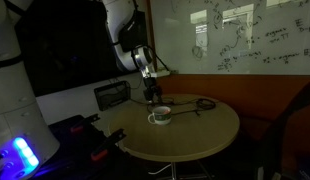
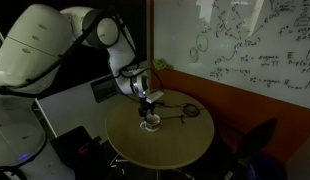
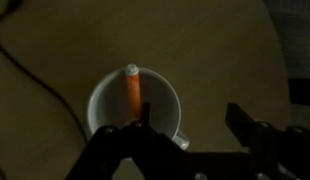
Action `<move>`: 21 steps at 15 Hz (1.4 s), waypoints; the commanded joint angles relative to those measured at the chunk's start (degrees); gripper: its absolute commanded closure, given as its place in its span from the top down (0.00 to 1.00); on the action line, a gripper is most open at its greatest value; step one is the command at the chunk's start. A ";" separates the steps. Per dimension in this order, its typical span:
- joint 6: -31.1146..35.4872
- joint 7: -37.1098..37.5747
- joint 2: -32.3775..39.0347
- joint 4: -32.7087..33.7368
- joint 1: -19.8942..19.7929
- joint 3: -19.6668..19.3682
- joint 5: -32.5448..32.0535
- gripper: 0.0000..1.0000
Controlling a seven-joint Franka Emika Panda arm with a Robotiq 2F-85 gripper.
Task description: Take the marker from the cup and put it on the table
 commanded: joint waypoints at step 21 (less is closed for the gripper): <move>-4.55 3.33 17.46 19.92 6.61 -5.39 -4.19 0.30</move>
